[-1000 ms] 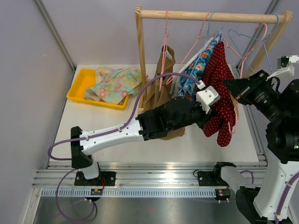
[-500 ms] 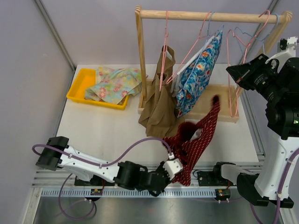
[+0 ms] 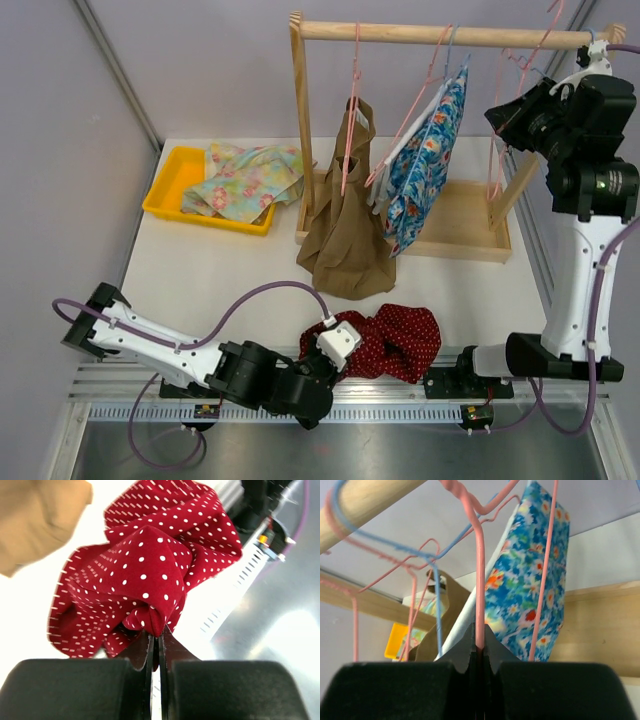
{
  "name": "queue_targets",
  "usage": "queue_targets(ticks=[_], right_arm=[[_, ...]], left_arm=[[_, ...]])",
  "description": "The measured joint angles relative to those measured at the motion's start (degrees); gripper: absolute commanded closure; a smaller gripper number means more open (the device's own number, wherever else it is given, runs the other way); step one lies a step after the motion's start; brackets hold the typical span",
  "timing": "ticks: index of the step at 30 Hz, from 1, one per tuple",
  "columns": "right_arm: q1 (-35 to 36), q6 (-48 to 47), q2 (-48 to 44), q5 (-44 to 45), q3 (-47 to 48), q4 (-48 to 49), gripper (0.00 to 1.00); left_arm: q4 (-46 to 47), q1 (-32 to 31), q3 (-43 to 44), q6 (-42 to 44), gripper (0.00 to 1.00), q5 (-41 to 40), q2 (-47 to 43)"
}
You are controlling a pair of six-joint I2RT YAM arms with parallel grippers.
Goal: Remove the skirt from the hanger
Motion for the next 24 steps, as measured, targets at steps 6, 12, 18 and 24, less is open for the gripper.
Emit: queue_targets(ticks=[6, 12, 18, 24], right_arm=[[0.00, -0.66, 6.40, 1.33, -1.18, 2.01, 1.00], [0.00, -0.81, 4.68, 1.40, -8.02, 3.67, 1.00], [0.00, -1.22, 0.20, 2.51, -10.64, 3.48, 0.47], [0.00, -2.03, -5.29, 5.42, -14.36, 3.41, 0.01]], left_arm=[[-15.08, 0.37, 9.51, -0.26, 1.00, -7.04, -0.22], [-24.11, 6.32, 23.15, 7.28, 1.00, -12.41, -1.33], [-25.22, 22.91, 32.89, 20.76, 1.00, -13.35, -2.45], [-20.76, 49.05, 44.44, 35.32, 1.00, -7.91, -1.18]])
